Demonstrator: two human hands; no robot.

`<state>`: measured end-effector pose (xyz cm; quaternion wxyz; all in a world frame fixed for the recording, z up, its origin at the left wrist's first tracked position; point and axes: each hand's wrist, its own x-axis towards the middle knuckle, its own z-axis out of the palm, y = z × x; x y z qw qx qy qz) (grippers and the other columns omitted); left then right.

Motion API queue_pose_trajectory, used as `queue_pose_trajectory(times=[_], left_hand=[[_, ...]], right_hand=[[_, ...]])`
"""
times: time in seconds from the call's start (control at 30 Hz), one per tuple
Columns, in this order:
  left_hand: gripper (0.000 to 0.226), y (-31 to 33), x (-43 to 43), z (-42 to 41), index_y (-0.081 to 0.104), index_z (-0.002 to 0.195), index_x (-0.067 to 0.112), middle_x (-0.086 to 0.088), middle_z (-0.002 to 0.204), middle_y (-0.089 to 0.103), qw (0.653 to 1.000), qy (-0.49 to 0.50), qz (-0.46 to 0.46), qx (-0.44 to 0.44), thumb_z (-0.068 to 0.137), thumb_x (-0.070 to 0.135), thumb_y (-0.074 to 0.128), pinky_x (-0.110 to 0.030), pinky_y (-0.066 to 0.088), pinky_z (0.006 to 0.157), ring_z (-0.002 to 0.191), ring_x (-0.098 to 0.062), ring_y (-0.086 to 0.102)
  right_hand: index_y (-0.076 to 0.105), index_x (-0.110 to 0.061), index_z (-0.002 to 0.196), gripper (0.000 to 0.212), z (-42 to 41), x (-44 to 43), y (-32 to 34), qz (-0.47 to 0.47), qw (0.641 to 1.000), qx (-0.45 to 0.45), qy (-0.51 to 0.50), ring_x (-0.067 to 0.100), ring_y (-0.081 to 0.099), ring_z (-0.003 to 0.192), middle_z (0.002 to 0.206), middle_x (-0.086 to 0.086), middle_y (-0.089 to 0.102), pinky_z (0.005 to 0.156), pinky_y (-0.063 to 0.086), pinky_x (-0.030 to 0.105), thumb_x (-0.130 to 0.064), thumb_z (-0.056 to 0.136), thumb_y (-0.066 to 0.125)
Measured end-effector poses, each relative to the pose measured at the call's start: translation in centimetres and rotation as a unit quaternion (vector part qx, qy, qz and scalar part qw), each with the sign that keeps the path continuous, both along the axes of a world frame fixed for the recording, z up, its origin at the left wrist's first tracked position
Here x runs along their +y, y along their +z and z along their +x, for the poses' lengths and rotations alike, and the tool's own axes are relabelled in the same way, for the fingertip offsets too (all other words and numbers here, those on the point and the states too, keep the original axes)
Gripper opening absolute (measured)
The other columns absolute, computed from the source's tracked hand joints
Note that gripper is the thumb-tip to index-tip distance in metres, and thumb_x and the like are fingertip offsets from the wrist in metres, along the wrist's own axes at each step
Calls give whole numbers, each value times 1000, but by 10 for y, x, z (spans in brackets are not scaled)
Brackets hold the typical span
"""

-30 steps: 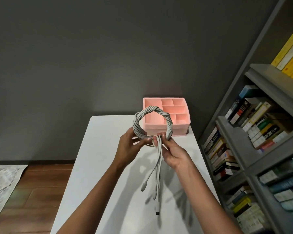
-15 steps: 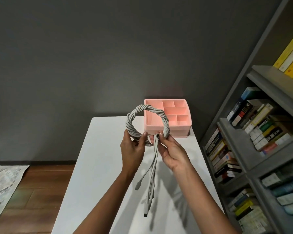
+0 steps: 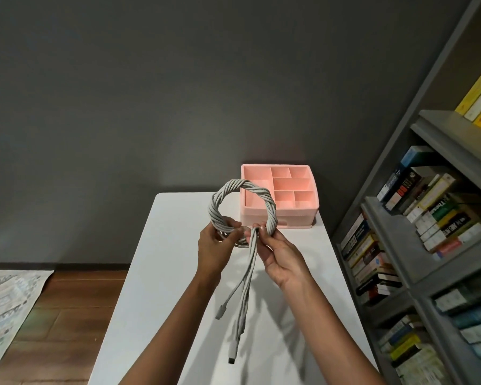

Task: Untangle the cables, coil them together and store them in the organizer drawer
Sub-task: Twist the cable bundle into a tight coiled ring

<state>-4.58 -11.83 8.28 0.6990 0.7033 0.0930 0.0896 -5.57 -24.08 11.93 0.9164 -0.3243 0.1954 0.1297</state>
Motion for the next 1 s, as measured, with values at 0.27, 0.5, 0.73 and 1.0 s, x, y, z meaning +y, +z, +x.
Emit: queue_pose_trajectory(times=[0.27,0.5,0.73,1.0], left_hand=[[15,1,14,-6,65,86,8,-16,93,70,981,-149,-119,33,78,16,76,-37,45,82,89,-25,65],[49,6,32,-12,50,130,-4,-19,130,57,927,-324,-189,27,82,-3,58,-30,42,105,123,-25,54],[26,16,24,-16,63,108,6,-4,102,72,969,-228,-85,-36,84,-2,66,-26,50,85,97,-19,67],[9,24,0,-20,59,90,9,-10,84,66,986,-56,67,-139,86,4,67,-23,55,63,68,-16,69]], right_hand=[[59,4,84,14,-1,-6,-2,-9,1000,18,-4,19,70,56,63,11,69,55,58,22,7,93,48],[57,2,83,16,-1,-17,1,9,1000,24,-7,19,70,56,62,15,69,57,58,22,4,94,45],[60,3,87,24,-5,-18,-1,23,1000,1,13,19,72,63,69,14,71,58,58,22,-2,64,66],[76,-1,81,61,-3,-22,-7,76,995,-61,15,22,73,76,90,14,73,62,59,26,-6,24,97]])
